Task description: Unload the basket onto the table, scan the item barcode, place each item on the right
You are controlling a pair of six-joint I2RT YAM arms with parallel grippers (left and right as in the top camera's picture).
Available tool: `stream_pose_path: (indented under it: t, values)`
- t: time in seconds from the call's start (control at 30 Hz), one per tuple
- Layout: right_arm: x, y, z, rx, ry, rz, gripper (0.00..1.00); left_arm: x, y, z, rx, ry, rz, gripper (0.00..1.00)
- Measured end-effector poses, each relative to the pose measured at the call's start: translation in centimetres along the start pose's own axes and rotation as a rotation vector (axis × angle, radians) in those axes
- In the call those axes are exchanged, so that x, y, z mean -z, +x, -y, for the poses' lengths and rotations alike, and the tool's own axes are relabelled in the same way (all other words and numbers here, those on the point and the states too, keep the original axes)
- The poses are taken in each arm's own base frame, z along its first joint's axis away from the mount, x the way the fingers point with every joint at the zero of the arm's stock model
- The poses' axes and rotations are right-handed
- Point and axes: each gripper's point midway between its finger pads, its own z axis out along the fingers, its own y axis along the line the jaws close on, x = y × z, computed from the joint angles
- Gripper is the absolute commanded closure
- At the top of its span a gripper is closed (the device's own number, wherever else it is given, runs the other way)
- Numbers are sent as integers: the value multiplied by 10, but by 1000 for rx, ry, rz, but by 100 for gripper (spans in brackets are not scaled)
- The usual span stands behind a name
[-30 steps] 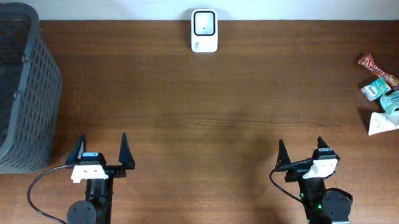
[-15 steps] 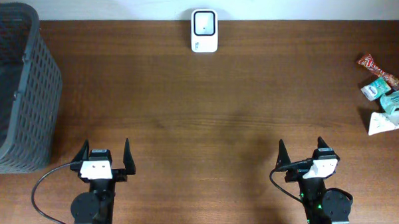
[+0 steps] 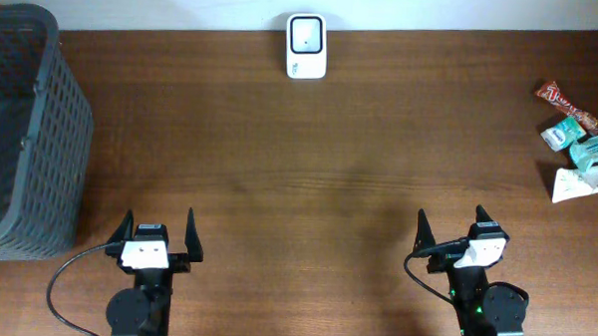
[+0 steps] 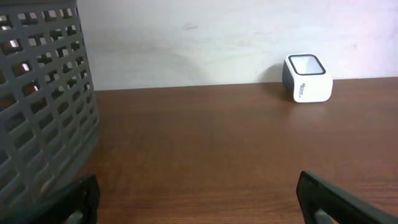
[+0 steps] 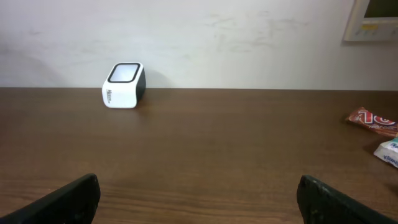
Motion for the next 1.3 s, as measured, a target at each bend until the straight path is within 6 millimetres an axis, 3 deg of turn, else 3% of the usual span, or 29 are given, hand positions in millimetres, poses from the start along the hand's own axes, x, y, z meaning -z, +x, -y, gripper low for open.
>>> stream_pose_path:
  t: [1.3]
  values:
    - [0,0,0,0,0,0,1,0,0,0,72,0,0,1]
